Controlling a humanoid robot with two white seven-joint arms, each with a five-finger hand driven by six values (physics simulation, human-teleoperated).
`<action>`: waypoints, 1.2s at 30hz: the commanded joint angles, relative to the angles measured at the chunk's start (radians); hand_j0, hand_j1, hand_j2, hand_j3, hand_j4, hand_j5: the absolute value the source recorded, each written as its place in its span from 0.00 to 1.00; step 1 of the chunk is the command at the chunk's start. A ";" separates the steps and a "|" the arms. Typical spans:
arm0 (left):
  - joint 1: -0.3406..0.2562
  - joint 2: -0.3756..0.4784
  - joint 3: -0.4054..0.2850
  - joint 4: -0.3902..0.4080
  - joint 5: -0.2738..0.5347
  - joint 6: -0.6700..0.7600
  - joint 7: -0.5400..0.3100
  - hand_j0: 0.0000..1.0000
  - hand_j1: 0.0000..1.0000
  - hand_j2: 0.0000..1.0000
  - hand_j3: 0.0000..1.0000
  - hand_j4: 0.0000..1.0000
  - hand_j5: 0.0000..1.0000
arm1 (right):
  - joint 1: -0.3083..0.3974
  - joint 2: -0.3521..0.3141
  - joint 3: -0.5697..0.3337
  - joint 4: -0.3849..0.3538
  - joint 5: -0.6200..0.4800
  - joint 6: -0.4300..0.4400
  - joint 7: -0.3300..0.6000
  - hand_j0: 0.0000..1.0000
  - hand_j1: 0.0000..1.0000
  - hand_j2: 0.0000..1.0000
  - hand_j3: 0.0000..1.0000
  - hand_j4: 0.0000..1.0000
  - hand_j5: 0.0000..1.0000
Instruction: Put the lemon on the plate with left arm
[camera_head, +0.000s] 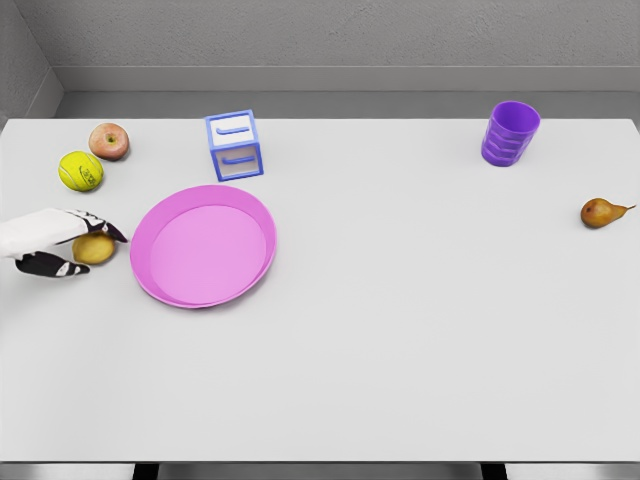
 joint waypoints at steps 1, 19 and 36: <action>0.000 0.001 0.001 -0.001 0.004 0.002 0.000 0.58 0.58 0.58 0.58 0.58 0.58 | 0.000 0.000 0.000 0.000 -0.001 0.000 0.000 1.00 1.00 1.00 1.00 1.00 1.00; -0.006 0.005 0.011 -0.006 0.007 0.002 0.000 0.50 0.50 0.50 0.50 0.50 0.50 | 0.000 0.000 0.000 0.000 -0.001 0.000 0.000 1.00 1.00 1.00 1.00 1.00 1.00; 0.003 -0.002 0.031 -0.287 0.036 0.002 0.002 0.51 0.51 0.51 0.51 0.51 0.51 | 0.000 0.000 0.000 0.000 0.000 0.000 0.000 1.00 1.00 1.00 1.00 1.00 1.00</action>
